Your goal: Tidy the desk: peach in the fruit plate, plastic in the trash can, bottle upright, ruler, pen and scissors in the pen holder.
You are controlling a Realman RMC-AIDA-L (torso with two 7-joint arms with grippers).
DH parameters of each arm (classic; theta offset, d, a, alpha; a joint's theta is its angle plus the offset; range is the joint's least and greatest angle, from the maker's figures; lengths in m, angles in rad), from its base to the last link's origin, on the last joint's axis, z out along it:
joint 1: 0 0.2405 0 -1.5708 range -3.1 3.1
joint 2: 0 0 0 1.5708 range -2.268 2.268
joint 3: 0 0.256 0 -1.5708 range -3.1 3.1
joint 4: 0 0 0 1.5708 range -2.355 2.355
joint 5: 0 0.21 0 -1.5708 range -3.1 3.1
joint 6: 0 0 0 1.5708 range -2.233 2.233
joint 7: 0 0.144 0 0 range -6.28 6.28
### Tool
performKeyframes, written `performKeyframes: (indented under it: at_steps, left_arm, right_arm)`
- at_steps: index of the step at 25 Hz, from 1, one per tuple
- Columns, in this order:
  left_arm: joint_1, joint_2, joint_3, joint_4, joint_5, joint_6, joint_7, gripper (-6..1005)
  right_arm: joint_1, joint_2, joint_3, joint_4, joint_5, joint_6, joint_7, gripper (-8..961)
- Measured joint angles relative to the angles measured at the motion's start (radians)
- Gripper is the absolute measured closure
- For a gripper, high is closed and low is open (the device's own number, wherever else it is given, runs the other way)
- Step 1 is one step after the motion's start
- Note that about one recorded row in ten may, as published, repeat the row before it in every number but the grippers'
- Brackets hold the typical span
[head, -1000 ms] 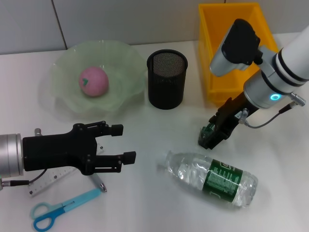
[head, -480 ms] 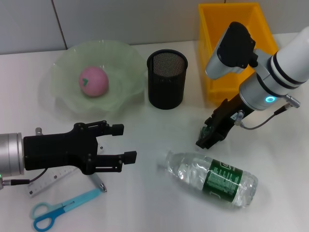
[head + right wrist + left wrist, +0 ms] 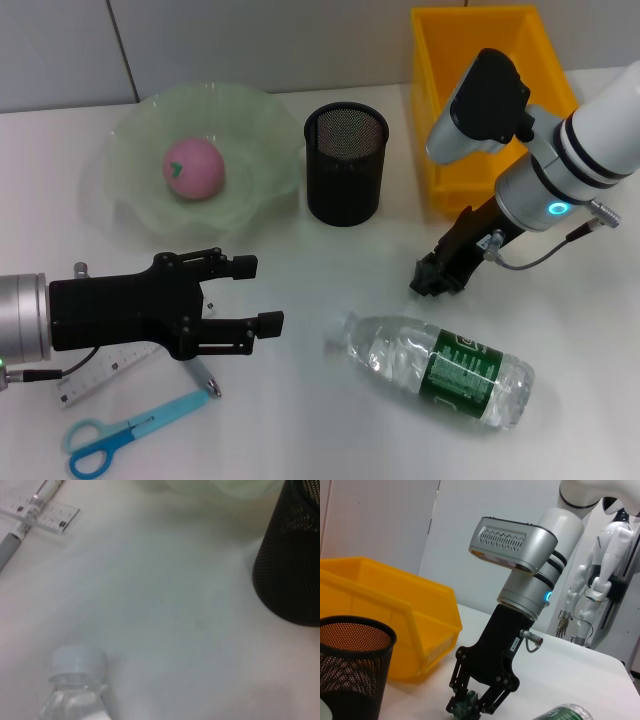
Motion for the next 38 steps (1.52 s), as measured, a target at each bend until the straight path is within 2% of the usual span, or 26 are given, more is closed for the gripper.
performKeyframes:
  at_steps: [8, 10, 13, 15, 19, 23, 25, 31, 34, 35, 38]
  left_arm:
    - [-0.003, 0.0, 0.0, 0.001, 0.0, -0.007, 0.0, 152]
    - [-0.003, 0.0, 0.0, 0.001, 0.0, -0.009, 0.0, 152]
    - [-0.004, 0.0, 0.0, 0.001, 0.0, -0.011, -0.001, 152]
    - [-0.005, 0.0, 0.0, 0.001, 0.0, -0.012, -0.002, 152]
    - [-0.007, 0.0, 0.0, 0.0, 0.001, -0.012, -0.002, 152]
    - [-0.007, 0.0, 0.0, -0.001, 0.002, -0.012, -0.002, 152]
    - [-0.007, -0.002, 0.0, -0.002, 0.002, -0.012, -0.002, 152]
    - [-0.006, -0.008, -0.001, -0.003, 0.0, -0.015, -0.01, 152]
    - [-0.006, -0.013, -0.001, -0.001, 0.001, -0.018, -0.014, 152]
    - [-0.006, -0.015, -0.002, -0.002, 0.001, -0.02, -0.014, 152]
    - [-0.006, -0.021, -0.001, -0.005, 0.002, -0.025, -0.008, 152]
  right_arm:
    - [-0.006, -0.004, 0.04, -0.036, 0.021, -0.043, 0.005, 637]
    - [-0.009, -0.006, 0.113, -0.08, 0.041, -0.103, 0.005, 668]
    - [-0.018, -0.007, 0.162, -0.125, 0.066, -0.153, 0.005, 694]
    - [-0.058, -0.009, 0.216, -0.213, 0.127, -0.207, -0.001, 718]
    - [-0.093, -0.012, 0.264, -0.275, 0.178, -0.224, -0.004, 765]
    - [-0.118, -0.016, 0.371, -0.319, 0.235, -0.247, -0.012, 793]
    - [-0.154, -0.016, 0.454, -0.348, 0.316, -0.229, -0.032, 801]
    - [-0.21, -0.018, 0.542, -0.354, 0.438, -0.123, -0.044, 826]
    - [-0.221, -0.03, 0.567, -0.318, 0.463, -0.048, -0.044, 842]
    - [-0.223, -0.04, 0.569, -0.282, 0.464, -0.006, -0.043, 849]
    - [-0.219, -0.053, 0.565, -0.246, 0.46, 0.025, -0.043, 872]
